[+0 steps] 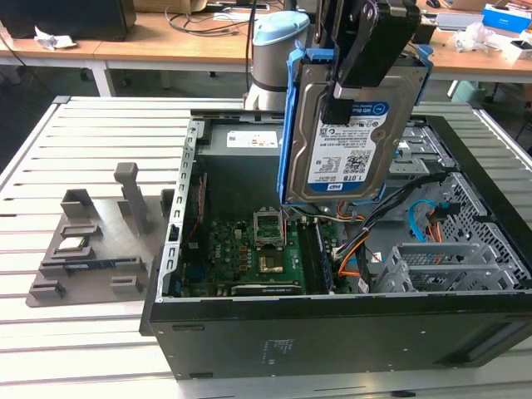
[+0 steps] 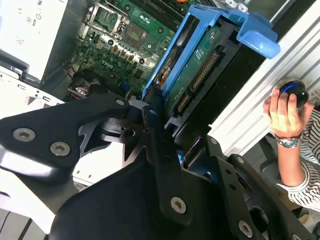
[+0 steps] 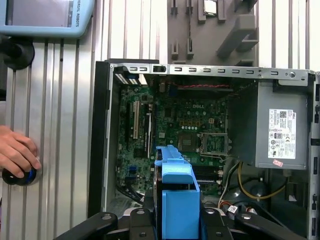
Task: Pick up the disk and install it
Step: 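Pick up the disk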
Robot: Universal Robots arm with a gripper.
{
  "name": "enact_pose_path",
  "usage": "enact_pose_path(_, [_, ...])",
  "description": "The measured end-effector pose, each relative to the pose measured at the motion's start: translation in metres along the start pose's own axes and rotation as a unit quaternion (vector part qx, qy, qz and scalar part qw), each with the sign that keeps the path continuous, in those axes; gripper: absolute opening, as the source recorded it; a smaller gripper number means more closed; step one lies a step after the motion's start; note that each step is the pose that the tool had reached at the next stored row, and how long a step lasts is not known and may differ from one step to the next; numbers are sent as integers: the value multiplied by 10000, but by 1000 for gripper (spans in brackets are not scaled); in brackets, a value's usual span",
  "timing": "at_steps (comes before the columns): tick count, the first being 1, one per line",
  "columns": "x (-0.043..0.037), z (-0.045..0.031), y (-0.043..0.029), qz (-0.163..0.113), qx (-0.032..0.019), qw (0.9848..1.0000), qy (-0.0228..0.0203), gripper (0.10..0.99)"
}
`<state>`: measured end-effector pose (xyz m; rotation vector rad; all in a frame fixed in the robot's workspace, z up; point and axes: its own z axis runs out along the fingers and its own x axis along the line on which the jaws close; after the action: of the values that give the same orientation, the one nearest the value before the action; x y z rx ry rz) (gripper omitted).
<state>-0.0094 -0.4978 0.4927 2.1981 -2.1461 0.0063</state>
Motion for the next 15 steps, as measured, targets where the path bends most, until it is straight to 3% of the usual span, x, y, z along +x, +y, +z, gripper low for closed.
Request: enact_pose_path(15, [214, 25, 4, 0, 0, 10000, 0, 365])
